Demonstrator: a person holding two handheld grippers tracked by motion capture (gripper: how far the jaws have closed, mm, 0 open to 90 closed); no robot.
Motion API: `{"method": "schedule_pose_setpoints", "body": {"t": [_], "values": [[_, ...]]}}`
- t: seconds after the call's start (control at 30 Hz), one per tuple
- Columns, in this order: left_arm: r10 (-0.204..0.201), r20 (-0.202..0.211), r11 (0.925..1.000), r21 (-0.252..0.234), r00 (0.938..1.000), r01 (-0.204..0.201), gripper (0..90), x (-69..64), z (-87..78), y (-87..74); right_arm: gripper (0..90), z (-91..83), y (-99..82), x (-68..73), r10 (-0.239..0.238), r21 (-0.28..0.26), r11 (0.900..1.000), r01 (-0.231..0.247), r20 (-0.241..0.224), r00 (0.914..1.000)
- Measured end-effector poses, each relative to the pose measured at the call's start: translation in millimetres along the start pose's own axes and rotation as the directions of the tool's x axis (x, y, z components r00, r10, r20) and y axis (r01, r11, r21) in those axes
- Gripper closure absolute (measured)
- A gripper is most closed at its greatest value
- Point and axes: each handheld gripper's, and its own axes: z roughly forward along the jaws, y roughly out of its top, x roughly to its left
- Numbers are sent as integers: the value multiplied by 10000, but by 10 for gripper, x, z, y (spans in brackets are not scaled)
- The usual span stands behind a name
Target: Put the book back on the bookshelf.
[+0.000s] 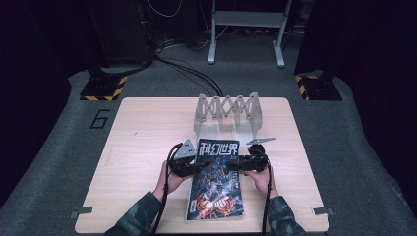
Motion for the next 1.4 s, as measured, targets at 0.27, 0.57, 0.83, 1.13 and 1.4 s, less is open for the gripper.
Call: {"method": "schedule_pose_setpoints", "body": {"t": [0.27,0.57,0.83,1.13,1.4], "values": [[-577,143,9971,504,9982,569,737,39,-23,82,509,-124,18,64,-186,-234,9995,192,272,9995],[-990,273,9923,775,9947,966,750,105,-52,132,621,-256,75,167,-468,-456,9977,498,640,9969],[-949,316,9935,668,9950,926,759,105,-105,216,686,-365,140,246,-763,-864,9927,840,884,9932],[-1070,210,9928,565,9940,1056,759,152,-163,228,747,-444,270,396,-1312,-949,9851,1435,1250,9834],[-853,264,9959,327,9960,844,757,160,-208,245,762,-459,351,446,-1466,-968,9824,1599,1319,9804]]}}
